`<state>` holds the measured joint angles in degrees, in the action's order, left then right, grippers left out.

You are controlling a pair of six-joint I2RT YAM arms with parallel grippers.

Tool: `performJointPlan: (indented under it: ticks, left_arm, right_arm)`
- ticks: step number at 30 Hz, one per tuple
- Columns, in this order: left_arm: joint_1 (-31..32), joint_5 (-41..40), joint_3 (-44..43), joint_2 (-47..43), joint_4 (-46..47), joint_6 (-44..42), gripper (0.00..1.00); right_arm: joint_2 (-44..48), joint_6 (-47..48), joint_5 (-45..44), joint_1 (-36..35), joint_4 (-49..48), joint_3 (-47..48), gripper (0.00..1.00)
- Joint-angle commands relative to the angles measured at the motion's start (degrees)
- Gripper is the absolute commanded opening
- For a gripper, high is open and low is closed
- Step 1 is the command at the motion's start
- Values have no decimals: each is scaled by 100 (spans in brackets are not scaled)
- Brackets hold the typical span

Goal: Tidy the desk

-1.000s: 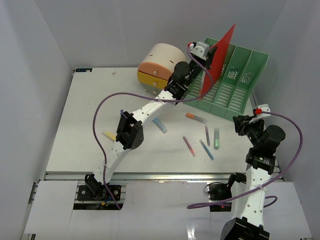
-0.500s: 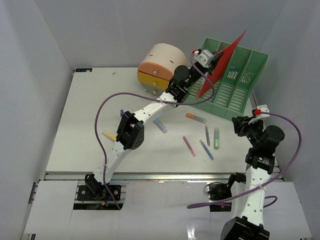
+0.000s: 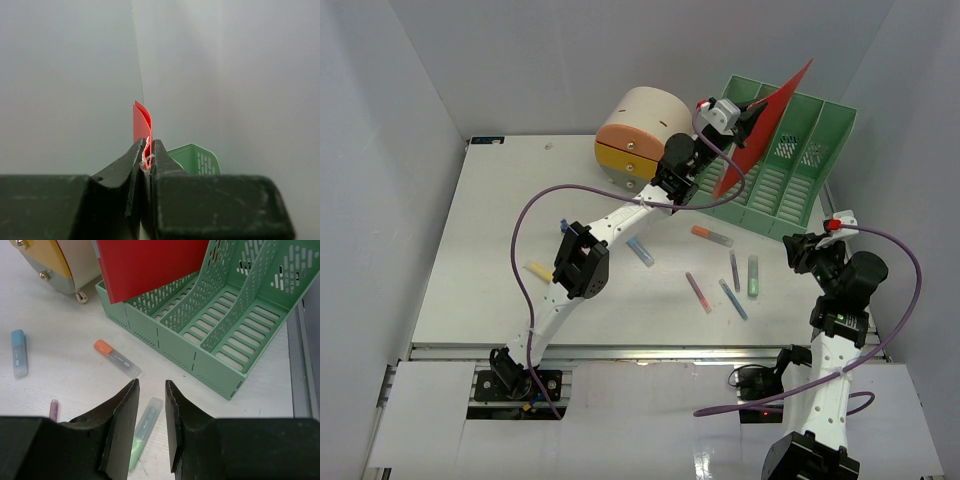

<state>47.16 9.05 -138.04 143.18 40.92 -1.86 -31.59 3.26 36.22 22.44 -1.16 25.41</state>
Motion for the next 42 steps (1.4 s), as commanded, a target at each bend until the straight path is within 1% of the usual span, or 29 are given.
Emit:
performJointPlan:
  ticks: [1,7,15,20,21,25,27,29,30,33,38,39,42]
  left_arm:
    - [22,-51,-312,100,565,334,0]
    - [22,-163,-104,100,742,366,0]
    - [30,-167,421,-35,872,524,0]
    - [33,-158,727,-239,780,570,0]
    - [43,-151,889,-339,773,558,1]
    - [78,-17,1313,-609,594,465,20]
    - [101,29,1508,-715,509,411,26]
    - [117,84,1541,-762,258,356,35]
    - [126,110,1550,-773,167,338,37]
    - [127,167,1675,-873,-61,275,40]
    - [127,89,1772,-985,-466,203,40]
    - [127,71,1780,-985,-471,42,39]
    - [136,21,1789,-994,-736,-84,34]
  right_arm:
    - [3,-50,137,17,-324,-22,34]
    - [-5,-19,496,19,-394,-76,35]
    - [-5,-9,483,17,-402,-89,36]
    - [-7,-15,474,18,-405,-95,36]
    - [-12,-9,472,24,-410,-89,36]
    - [-5,-12,457,24,-400,-83,36]
    - [-4,-18,447,24,-402,-80,36]
    - [4,-10,423,24,-394,-80,36]
    - [4,-2,421,24,-393,-80,36]
    - [13,-9,420,24,-393,-79,36]
    - [22,-1,422,24,-385,-72,36]
    - [22,-1,404,24,-385,-72,36]
    - [46,8,395,24,-367,-63,36]
